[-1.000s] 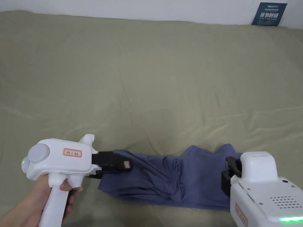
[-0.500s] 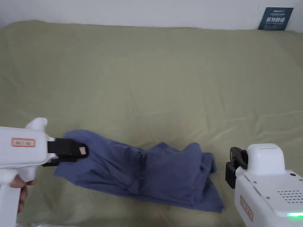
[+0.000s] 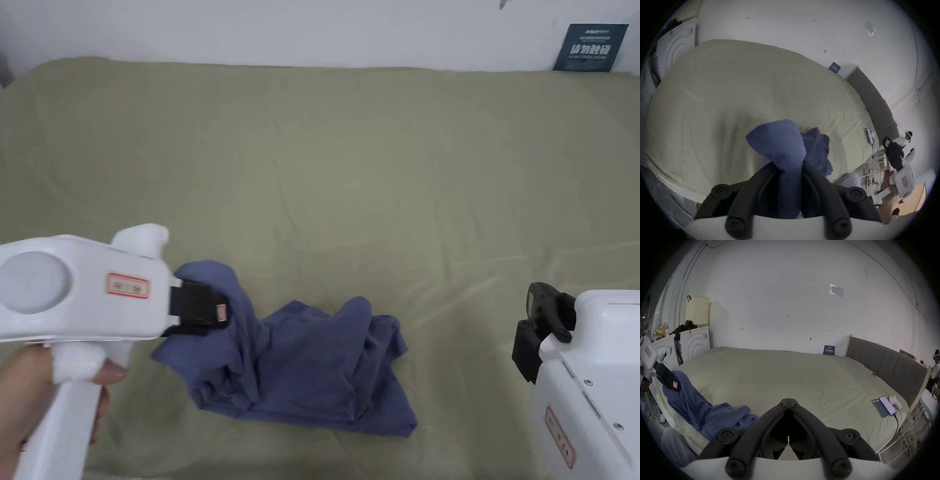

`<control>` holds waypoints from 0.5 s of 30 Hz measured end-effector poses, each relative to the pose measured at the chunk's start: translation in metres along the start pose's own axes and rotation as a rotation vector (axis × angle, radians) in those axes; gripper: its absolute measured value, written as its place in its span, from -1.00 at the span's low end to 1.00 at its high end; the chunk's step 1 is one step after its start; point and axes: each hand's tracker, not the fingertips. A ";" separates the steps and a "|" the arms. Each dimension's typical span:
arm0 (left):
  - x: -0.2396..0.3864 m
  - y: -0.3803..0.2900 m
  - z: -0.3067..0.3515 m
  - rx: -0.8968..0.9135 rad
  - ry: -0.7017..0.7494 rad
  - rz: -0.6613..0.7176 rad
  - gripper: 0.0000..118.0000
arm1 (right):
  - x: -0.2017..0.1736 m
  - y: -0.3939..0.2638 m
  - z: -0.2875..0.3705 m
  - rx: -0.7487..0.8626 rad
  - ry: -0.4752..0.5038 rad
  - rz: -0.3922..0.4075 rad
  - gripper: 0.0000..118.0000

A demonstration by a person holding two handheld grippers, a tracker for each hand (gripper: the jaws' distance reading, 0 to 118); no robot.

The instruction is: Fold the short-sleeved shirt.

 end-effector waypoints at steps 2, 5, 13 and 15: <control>0.025 0.003 -0.016 -0.026 0.009 -0.038 -0.75 | 0.004 0.001 0.002 0.001 -0.008 -0.003 -1.00; 0.058 0.006 -0.053 -0.068 0.054 -0.111 -0.75 | 0.008 -0.001 0.002 -0.008 -0.015 -0.011 -1.00; 0.112 -0.009 -0.154 -0.176 0.050 -0.192 1.00 | 0.019 -0.008 0.002 -0.025 -0.043 -0.031 -1.00; 0.111 -0.014 -0.163 -0.177 0.026 -0.167 1.00 | 0.022 -0.009 0.003 -0.031 -0.048 -0.032 -1.00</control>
